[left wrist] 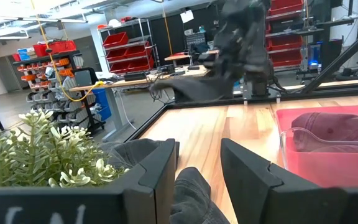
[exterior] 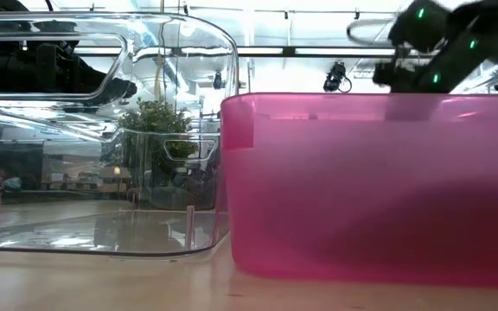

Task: Pick & Place hat
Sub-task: Put the top right black cap into the transparent bin

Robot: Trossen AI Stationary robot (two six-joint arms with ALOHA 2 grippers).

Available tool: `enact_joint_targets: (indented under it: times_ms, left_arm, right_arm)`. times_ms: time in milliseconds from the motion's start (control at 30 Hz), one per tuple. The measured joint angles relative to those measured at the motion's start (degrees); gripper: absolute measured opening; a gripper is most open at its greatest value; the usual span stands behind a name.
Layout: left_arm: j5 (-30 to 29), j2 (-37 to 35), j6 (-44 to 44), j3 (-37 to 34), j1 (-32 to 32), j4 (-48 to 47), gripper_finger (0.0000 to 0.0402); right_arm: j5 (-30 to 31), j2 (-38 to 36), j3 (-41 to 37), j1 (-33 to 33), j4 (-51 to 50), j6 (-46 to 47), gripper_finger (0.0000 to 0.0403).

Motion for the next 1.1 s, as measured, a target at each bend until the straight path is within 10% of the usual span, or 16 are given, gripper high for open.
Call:
enact_joint_targets:
  times_ms: [500, 1100]
  left_arm:
    - [0.0, 0.0, 0.0, 0.0, 0.0, 0.0, 0.0133]
    - [0.0, 0.0, 0.0, 0.0, 0.0, 0.0, 0.0133]
  right_arm:
    - [-2.5, 0.0, 6.9, 27.5, 1.9, -23.7, 0.0013]
    - [-14.7, 10.3, 8.0, 32.5, 5.0, -50.1, 0.0013]
